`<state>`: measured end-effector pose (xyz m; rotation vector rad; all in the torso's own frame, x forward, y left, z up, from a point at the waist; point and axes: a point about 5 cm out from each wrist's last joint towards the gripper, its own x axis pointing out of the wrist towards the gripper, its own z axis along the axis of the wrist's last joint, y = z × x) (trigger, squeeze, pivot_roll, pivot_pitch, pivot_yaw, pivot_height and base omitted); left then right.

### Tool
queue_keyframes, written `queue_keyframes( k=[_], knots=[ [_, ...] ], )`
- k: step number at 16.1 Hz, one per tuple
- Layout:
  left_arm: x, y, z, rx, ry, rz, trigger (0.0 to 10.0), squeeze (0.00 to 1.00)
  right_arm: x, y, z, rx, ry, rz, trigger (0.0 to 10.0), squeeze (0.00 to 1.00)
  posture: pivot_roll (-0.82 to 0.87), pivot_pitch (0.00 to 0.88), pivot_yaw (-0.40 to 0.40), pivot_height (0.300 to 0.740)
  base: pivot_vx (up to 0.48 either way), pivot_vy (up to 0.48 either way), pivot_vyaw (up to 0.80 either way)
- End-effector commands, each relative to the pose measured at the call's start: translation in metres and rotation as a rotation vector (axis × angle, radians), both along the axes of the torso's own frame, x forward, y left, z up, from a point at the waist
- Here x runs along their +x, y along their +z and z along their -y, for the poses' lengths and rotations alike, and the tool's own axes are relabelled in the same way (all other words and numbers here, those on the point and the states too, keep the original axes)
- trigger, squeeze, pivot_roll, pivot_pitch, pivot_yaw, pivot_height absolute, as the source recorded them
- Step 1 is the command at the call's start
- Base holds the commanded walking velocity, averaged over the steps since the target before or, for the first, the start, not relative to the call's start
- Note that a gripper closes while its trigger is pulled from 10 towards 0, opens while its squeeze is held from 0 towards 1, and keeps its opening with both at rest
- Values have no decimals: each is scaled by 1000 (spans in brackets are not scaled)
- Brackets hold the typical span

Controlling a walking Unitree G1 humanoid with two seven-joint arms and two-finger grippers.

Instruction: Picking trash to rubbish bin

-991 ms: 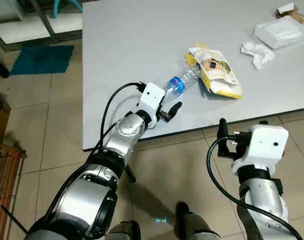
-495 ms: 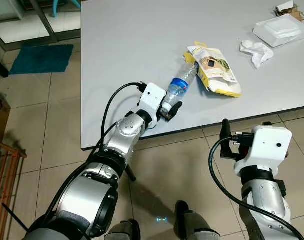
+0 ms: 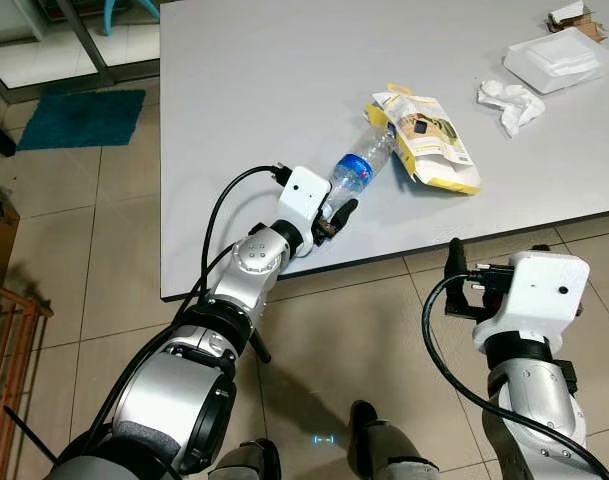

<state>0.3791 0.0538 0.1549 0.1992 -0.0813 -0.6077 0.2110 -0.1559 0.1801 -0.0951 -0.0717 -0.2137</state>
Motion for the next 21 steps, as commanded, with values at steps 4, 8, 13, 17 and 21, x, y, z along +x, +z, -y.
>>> queue_keyframes(
  k=[4,8,13,17,21],
  knots=[
    [2,-6,-6,36,36,-27,0,0,-2,3,1,-10,-5,3,10000,0,-78,263,84,740,0,0,0],
    [3,-6,-9,53,63,-29,0,0,-1,4,2,-14,-6,4,10000,0,-79,261,84,740,0,0,0],
    [5,-6,-13,62,103,-29,0,0,1,4,2,-19,-5,4,10000,0,-77,254,81,740,0,0,0],
    [13,4,-29,39,225,-6,7412,0,7,4,2,-24,10,12,10000,0,-40,222,69,740,0,0,0],
    [16,15,-43,-4,261,46,7686,0,18,4,-1,-26,47,26,10000,0,28,198,54,740,0,0,0]
  ],
)
